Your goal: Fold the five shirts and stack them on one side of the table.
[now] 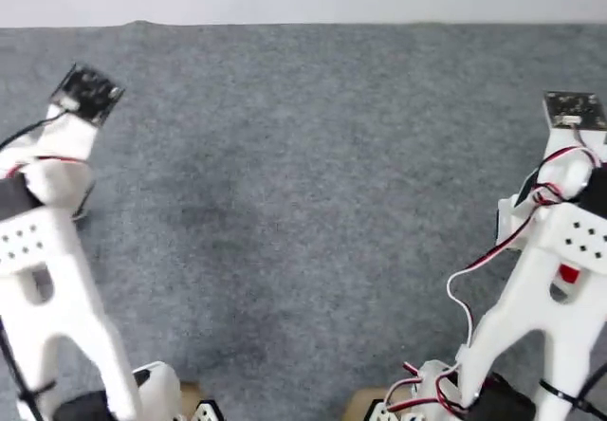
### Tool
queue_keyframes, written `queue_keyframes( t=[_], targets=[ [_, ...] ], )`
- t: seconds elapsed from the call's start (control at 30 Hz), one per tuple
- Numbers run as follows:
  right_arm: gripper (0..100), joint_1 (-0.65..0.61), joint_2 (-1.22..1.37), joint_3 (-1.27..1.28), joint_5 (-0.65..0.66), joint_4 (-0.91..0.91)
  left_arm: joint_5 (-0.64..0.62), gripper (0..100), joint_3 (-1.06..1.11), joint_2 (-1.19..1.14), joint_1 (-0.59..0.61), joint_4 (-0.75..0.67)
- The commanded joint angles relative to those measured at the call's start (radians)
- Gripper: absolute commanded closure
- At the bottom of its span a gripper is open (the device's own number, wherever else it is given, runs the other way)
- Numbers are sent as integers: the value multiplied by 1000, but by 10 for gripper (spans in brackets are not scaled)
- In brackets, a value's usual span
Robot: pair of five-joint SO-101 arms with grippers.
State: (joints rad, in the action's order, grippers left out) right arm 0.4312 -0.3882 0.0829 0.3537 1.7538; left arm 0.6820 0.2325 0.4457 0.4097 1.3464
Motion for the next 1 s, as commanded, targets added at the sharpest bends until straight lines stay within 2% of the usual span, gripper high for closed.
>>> queue_keyframes(
  t=[0.0,0.13,0.27,0.37,0.47,0.67,0.83,0.97],
  targets=[
    [988,-10,-47,-6,-11,45,-164,995,-99,135,-170,8],
    [988,-12,-50,26,-11,45,-310,995,-251,141,-324,8],
    [988,-8,-62,75,-9,45,-282,995,-278,104,-344,29],
    [988,-12,-101,118,-8,44,-219,994,-278,26,-239,84],
    [988,-13,-124,155,-6,42,-126,987,-278,-84,-83,106],
    [988,-13,-130,176,34,42,57,893,-278,-319,189,101],
    [988,-13,-128,176,37,42,201,821,-283,-514,324,101],
    [988,-13,-128,176,37,42,301,808,-285,-655,379,32]
  ],
)
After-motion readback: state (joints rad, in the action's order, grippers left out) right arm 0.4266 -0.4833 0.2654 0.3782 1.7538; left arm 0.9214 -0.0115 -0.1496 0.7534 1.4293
